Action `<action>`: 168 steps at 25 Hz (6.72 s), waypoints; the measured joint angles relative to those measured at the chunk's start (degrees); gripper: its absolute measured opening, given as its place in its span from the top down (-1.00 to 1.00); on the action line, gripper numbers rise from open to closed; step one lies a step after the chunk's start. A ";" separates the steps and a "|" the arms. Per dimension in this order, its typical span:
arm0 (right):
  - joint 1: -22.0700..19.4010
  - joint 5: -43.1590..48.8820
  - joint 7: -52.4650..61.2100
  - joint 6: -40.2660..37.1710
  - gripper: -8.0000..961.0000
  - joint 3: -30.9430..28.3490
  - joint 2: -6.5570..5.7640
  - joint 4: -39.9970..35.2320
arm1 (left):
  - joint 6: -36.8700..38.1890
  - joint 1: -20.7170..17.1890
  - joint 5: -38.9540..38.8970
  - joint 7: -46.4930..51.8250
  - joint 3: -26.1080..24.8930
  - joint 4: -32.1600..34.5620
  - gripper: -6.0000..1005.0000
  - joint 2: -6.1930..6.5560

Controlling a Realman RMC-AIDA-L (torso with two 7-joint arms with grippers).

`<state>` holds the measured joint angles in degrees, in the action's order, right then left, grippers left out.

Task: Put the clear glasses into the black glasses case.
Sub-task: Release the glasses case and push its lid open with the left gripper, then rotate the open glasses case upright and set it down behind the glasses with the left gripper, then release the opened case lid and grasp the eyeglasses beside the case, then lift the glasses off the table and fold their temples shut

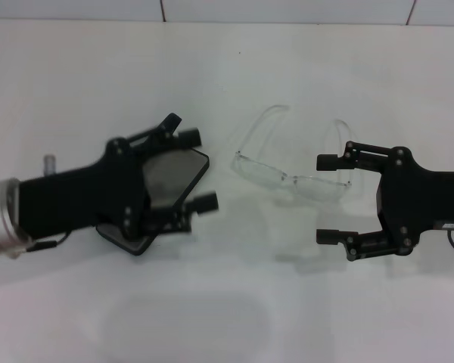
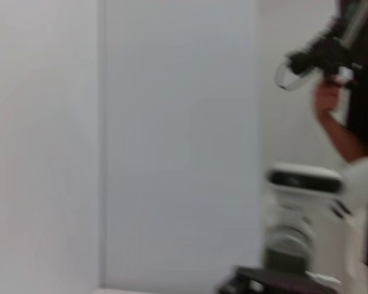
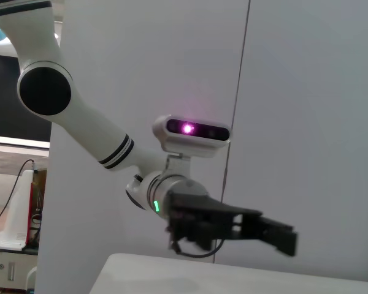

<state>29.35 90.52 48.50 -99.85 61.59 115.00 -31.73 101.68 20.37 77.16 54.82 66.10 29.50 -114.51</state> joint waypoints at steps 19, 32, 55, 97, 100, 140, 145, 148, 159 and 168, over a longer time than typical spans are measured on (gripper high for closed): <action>-1.06 0.14 -0.08 -0.15 -0.77 0.02 0.13 -0.09 | -27.90 1.39 29.83 45.36 -6.15 20.21 -0.62 -1.98; -1.57 0.62 -0.88 -0.18 -0.77 0.01 0.19 -0.09 | -29.69 2.65 34.01 48.59 -7.58 20.64 -0.13 -2.42; -5.59 0.08 -7.45 -4.45 -0.76 0.01 0.68 1.77 | -30.39 17.45 46.51 44.29 -6.98 21.34 0.58 -3.13; -4.44 17.46 24.16 3.36 -0.74 -0.40 -0.22 -28.57 | -21.56 6.47 12.30 20.97 1.57 21.79 -0.03 -5.20; -1.88 26.52 30.81 1.45 -0.74 0.28 -0.33 -35.98 | -20.05 3.71 7.85 18.26 1.61 19.85 -0.03 -5.21; 7.06 47.90 46.99 8.09 0.71 21.40 0.55 -42.01 | -18.18 2.92 3.97 16.73 -0.39 12.39 -0.02 -4.90; 1.23 38.36 37.15 1.86 0.75 9.37 0.73 -46.76 | -12.62 2.78 3.31 16.53 -2.09 10.88 -0.02 -4.90; -1.53 28.89 28.19 1.71 0.75 4.53 0.83 -43.14 | -8.63 3.29 2.15 16.04 -2.96 9.42 -0.02 -4.77; -2.84 3.64 -5.87 4.53 0.75 2.67 0.72 -12.20 | -3.57 6.73 0.50 15.29 -3.11 6.98 -0.01 -4.88; -2.60 1.44 -8.99 4.29 0.75 3.93 0.97 -9.25 | -3.94 12.33 2.83 15.31 -2.64 2.12 -0.01 -4.83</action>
<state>26.75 91.96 39.52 -95.56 65.53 115.97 -40.98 97.74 32.70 79.99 70.13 63.46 31.62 -119.34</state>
